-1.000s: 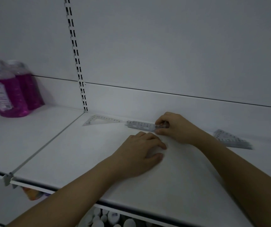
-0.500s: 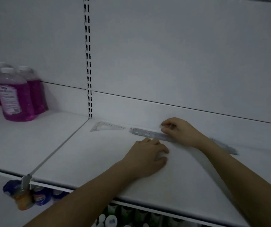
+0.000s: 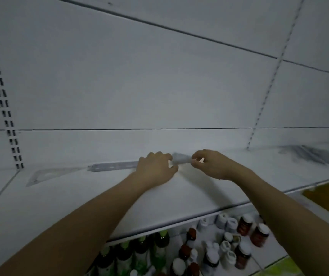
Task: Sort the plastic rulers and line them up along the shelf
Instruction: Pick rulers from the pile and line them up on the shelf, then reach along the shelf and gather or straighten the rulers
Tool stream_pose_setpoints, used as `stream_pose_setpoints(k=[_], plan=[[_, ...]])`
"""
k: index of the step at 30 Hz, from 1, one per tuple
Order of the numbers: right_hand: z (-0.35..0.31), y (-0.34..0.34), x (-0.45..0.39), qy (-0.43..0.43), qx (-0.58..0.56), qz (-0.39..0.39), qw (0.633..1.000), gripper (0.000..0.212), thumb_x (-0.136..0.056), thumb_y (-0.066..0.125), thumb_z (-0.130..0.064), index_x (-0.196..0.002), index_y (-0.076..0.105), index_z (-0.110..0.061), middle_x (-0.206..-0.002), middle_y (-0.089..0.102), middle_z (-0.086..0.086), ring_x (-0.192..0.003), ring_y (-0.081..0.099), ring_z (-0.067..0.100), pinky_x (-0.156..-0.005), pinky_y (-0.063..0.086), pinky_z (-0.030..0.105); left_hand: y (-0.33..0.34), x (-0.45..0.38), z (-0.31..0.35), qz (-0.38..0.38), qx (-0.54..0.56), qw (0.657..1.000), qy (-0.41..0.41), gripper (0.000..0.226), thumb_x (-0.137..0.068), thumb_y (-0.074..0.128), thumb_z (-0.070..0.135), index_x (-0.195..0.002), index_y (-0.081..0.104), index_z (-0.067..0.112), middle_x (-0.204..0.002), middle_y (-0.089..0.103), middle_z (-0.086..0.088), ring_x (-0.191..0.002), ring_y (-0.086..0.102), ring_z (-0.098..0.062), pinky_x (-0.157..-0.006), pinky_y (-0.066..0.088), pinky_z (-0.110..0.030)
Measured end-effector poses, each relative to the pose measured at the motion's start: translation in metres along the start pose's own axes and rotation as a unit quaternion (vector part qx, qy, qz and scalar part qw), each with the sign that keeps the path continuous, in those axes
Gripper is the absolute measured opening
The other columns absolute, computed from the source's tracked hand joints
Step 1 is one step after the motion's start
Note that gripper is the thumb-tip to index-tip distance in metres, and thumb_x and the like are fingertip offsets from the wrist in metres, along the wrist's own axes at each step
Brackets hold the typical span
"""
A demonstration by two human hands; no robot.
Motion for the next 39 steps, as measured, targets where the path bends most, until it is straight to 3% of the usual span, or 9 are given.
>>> stream_pose_setpoints(k=[7, 17, 24, 32, 39], plan=[[0.100, -0.033, 0.063, 0.108, 0.016, 0.013, 0.994, 0.048, -0.097, 0.045, -0.050, -0.134, 0.050, -0.021, -0.134, 0.053, 0.002, -0.118, 0.052, 0.019, -0.100, 0.042, 0.036, 0.022, -0.018, 0.108, -0.021, 0.005, 0.997, 0.068, 0.053, -0.093, 0.037, 0.058, -0.138, 0.046, 0.031, -0.144, 0.046, 0.001, -0.131, 0.041, -0.024, -0.107, 0.032, -0.041], [0.272, -0.080, 0.190, 0.172, 0.020, -0.001, 0.985, 0.050, -0.097, 0.044, -0.047, -0.136, 0.049, -0.016, -0.140, 0.050, 0.006, -0.122, 0.050, 0.023, -0.099, 0.042, 0.036, 0.090, -0.028, 0.330, -0.078, -0.018, 0.989, 0.127, 0.059, -0.092, 0.036, 0.062, -0.143, 0.038, 0.032, -0.147, 0.042, 0.001, -0.133, 0.039, -0.024, -0.106, 0.032, -0.044], [0.376, -0.139, 0.265, 0.220, 0.004, 0.032, 0.975, 0.050, -0.098, 0.045, -0.044, -0.137, 0.048, -0.013, -0.140, 0.050, 0.010, -0.121, 0.051, 0.025, -0.100, 0.044, 0.039, 0.106, -0.043, 0.462, -0.068, -0.004, 0.984, 0.164, 0.056, -0.092, 0.038, 0.059, -0.142, 0.041, 0.032, -0.146, 0.044, 0.000, -0.131, 0.041, -0.026, -0.104, 0.034, -0.042], [0.476, -0.151, 0.273, 0.242, -0.007, 0.033, 0.970, 0.053, -0.095, 0.045, -0.052, -0.134, 0.051, -0.016, -0.135, 0.053, 0.007, -0.116, 0.053, 0.022, -0.097, 0.047, 0.040, 0.149, -0.079, 0.554, -0.089, 0.000, 0.980, 0.176, 0.054, -0.093, 0.041, 0.055, -0.140, 0.044, 0.028, -0.142, 0.048, -0.002, -0.127, 0.044, -0.026, -0.101, 0.037, -0.042], [0.561, -0.157, 0.229, 0.240, 0.012, 0.026, 0.970, 0.051, -0.096, 0.046, -0.050, -0.134, 0.052, -0.016, -0.136, 0.053, 0.006, -0.117, 0.054, 0.022, -0.097, 0.047, 0.039, 0.184, -0.169, 0.595, -0.082, 0.043, 0.986, 0.136, 0.052, -0.094, 0.041, 0.054, -0.140, 0.043, 0.030, -0.146, 0.045, 0.000, -0.131, 0.043, -0.024, -0.106, 0.034, -0.041]])
Point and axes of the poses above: each hand's wrist, its own x-axis away from the middle knuckle, its own y-axis out of the palm, z = x × y, the point moved 1 cm from there along -x, towards the middle knuckle
